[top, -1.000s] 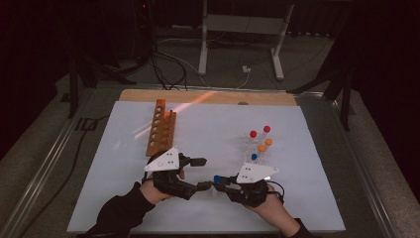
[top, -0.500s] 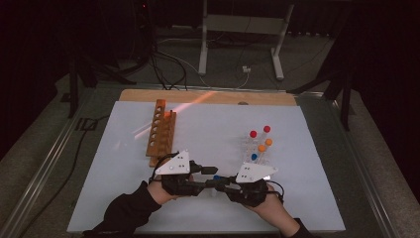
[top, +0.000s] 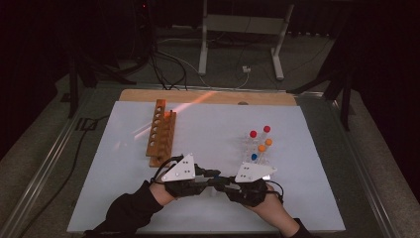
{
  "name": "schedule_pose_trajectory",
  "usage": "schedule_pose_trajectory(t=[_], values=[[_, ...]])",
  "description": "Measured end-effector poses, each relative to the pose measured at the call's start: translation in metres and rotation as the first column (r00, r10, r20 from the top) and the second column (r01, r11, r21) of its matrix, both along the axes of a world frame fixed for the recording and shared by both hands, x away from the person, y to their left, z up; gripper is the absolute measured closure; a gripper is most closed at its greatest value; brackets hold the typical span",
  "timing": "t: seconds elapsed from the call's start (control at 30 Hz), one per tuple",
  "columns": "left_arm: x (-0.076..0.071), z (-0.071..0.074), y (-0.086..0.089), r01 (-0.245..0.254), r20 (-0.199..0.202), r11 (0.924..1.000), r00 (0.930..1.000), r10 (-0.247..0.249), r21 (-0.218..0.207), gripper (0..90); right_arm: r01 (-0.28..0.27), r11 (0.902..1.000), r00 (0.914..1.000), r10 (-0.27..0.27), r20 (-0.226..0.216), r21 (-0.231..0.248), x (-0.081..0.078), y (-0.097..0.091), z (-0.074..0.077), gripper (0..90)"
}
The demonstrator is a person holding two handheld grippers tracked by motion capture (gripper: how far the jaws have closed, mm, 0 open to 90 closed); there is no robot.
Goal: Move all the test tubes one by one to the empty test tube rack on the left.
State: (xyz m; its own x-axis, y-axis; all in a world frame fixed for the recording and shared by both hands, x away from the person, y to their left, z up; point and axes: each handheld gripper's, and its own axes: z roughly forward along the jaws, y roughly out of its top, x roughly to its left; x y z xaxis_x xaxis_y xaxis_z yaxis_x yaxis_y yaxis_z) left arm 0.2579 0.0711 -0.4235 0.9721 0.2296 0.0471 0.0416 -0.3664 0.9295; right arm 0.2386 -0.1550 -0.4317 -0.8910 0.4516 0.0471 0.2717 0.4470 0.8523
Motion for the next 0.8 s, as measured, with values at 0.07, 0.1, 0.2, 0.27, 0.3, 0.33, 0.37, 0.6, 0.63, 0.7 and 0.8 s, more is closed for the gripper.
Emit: schedule_pose_trajectory(t=[0.07,0.1,0.2,0.27,0.3,0.33,0.37,0.6,0.63,0.7,0.8], values=[[0.000,0.000,0.000,-0.002,0.003,1.0000,1.0000,0.002,0.006,77.4,0.002,1.0000,1.0000,-0.002,0.003,-0.004,0.000,0.000,0.000,77.0],[-0.001,0.001,-0.001,-0.004,0.009,0.9999,1.0000,0.004,0.010,77.5,0.003,1.0000,1.0000,-0.003,0.003,-0.005,0.000,0.000,0.000,76.9],[-0.001,0.003,-0.001,-0.004,0.014,0.9999,0.9999,0.004,0.011,78.0,0.001,1.0000,1.0000,-0.001,0.005,0.007,0.000,0.000,0.000,75.4],[0.000,0.006,0.001,-0.013,0.016,0.9999,0.9998,0.013,0.011,78.1,0.013,0.9995,0.9999,-0.012,-0.008,0.028,0.002,-0.002,0.000,63.4],[0.001,0.008,0.002,-0.019,0.016,0.9998,0.9997,0.019,0.008,78.1,0.025,0.9992,0.9997,-0.025,-0.004,0.031,0.002,-0.003,0.000,57.8],[0.002,0.010,0.004,-0.026,0.015,0.9997,0.9996,0.026,0.004,78.1,0.034,0.9986,0.9994,-0.034,-0.005,0.040,0.003,-0.004,0.000,55.4],[0.004,0.012,0.006,-0.033,0.015,0.9994,0.9993,0.033,0.001,78.1,0.043,0.9977,0.9991,-0.042,-0.009,0.053,0.003,-0.005,0.001,50.4],[0.019,0.029,0.024,-0.103,0.021,0.9945,0.9945,0.103,-0.018,78.2,0.089,0.9908,0.9959,-0.090,0.007,0.102,0.005,-0.013,0.006,21.2],[0.023,0.031,0.026,-0.114,0.018,0.9932,0.9932,0.115,-0.021,78.2,0.088,0.9901,0.9961,-0.089,0.002,0.109,0.005,-0.014,0.006,18.6],[0.029,0.036,0.032,-0.140,0.015,0.9896,0.9899,0.141,-0.031,78.2,0.088,0.9891,0.9960,-0.089,0.005,0.119,0.005,-0.015,0.007,14.3],[0.040,0.043,0.041,-0.177,0.019,0.9835,0.9839,0.178,-0.037,78.2,0.075,0.9868,0.9968,-0.078,0.016,0.143,0.005,-0.018,0.009,10.0]])
